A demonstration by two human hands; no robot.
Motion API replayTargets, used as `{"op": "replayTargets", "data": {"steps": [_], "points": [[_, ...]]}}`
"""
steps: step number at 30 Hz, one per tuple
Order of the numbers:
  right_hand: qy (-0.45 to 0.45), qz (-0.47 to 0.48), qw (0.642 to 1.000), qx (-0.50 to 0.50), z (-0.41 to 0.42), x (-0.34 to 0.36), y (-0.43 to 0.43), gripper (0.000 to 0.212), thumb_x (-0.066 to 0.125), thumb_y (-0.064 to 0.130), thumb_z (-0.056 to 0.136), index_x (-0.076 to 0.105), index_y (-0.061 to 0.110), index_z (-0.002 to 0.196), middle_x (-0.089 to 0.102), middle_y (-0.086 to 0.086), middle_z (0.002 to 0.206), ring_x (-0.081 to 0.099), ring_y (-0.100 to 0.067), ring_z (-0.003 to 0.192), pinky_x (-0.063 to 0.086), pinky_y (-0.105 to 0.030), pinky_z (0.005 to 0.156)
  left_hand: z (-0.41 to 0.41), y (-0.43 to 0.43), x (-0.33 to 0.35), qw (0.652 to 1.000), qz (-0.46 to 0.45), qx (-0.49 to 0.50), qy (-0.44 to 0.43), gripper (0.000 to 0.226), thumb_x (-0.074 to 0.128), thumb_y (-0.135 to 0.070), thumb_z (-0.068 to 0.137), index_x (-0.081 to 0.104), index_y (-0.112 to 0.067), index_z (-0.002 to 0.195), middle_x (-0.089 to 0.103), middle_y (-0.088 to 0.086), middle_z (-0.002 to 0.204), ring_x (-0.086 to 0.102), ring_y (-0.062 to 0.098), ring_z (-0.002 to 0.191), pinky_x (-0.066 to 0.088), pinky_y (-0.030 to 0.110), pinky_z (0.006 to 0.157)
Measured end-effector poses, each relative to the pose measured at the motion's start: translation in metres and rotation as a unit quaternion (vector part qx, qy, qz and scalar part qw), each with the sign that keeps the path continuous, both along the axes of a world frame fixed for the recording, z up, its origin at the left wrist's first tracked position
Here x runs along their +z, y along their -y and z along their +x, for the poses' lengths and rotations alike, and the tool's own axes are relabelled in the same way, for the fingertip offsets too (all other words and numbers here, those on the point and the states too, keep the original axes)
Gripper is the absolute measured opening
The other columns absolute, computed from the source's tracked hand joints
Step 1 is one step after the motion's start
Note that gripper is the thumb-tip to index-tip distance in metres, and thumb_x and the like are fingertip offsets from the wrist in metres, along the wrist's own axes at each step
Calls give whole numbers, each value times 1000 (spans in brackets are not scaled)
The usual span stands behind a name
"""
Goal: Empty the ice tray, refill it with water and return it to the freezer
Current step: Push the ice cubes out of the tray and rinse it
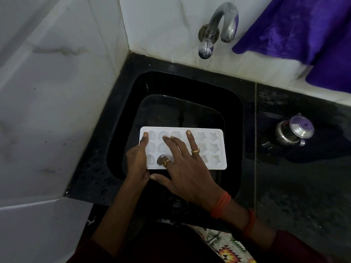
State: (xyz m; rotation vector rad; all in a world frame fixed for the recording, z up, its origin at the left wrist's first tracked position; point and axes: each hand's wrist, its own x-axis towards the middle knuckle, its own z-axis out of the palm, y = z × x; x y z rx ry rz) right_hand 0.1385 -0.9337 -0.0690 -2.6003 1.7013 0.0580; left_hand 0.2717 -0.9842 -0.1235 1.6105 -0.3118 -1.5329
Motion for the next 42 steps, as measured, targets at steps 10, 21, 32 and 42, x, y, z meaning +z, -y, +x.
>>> {"op": "replayTargets", "data": {"steps": [10, 21, 32, 42], "points": [[9, -8, 1000, -4, -5, -2, 0, 68, 26, 72, 97, 73, 25, 111, 46, -15, 152, 39, -29, 144, 0, -58, 124, -4, 2, 0, 1000, 11, -6, 4, 40, 68, -53, 90, 74, -14, 82, 78, 4, 77, 76, 23, 67, 63, 36, 59], [14, -14, 1000, -19, -11, -7, 4, 62, 30, 70, 98, 74, 28, 108, 45, -17, 152, 39, -32, 144, 3, -59, 124, -8, 0, 2, 999, 6, 4, -35, 41, 66, -49, 93, 74, -9, 94, 78, 15, 95, 75, 38, 90, 60, 54, 85], [65, -15, 998, -7, -7, 0, 0, 50, 45, 64, 94, 66, 27, 121, 43, -15, 154, 37, -27, 145, -2, -57, 124, -10, 1, 1, 999, 8, -2, -31, 31, 67, -45, 93, 75, -16, 87, 79, 8, 87, 77, 29, 77, 62, 39, 61], [10, -28, 999, 31, -6, -4, 6, 25, 70, 42, 86, 74, 31, 107, 49, -16, 149, 45, -29, 140, 11, -61, 122, -13, 0, 9, 999, 20, -11, -40, 40, 61, -47, 97, 72, -10, 104, 76, 17, 106, 72, 41, 101, 54, 61, 96]]}}
